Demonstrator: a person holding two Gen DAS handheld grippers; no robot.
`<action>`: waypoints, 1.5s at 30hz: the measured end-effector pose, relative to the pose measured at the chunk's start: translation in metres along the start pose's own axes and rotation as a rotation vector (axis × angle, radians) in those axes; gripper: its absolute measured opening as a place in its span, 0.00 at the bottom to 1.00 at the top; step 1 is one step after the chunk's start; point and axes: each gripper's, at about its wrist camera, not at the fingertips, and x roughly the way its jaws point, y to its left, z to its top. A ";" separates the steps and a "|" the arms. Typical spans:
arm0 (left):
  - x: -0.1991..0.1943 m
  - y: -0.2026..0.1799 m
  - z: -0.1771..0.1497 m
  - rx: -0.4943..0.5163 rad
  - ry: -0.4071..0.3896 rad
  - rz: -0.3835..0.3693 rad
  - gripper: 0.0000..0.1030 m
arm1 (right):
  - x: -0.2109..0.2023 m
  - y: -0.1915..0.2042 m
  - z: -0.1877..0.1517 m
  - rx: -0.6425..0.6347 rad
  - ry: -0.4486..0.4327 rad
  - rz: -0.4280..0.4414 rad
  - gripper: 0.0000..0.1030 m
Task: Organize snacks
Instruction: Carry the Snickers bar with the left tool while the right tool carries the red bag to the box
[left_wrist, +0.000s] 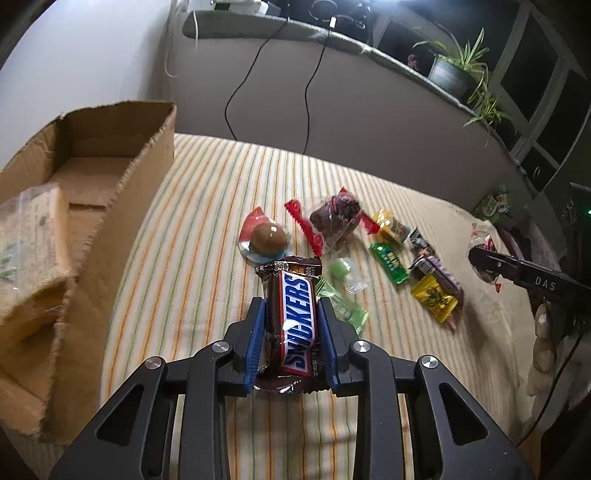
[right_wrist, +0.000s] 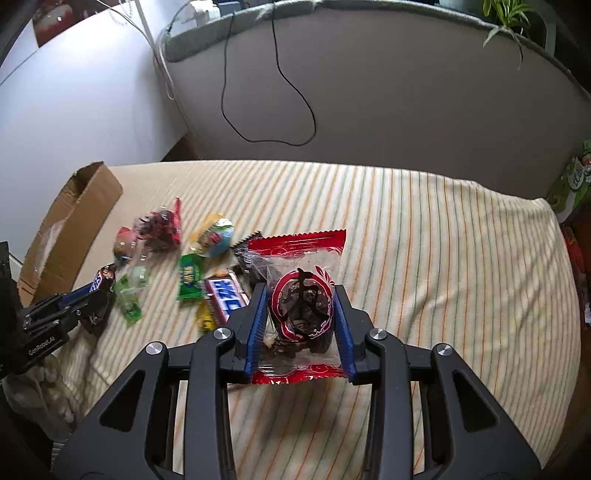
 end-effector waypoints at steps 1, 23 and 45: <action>-0.004 0.000 0.001 -0.001 -0.010 -0.003 0.26 | -0.004 0.002 0.000 -0.006 -0.005 0.007 0.34; -0.084 0.083 0.008 -0.114 -0.178 0.081 0.26 | -0.009 0.160 0.034 -0.210 -0.043 0.188 0.34; -0.110 0.150 -0.008 -0.222 -0.205 0.173 0.26 | 0.039 0.297 0.037 -0.387 0.046 0.305 0.34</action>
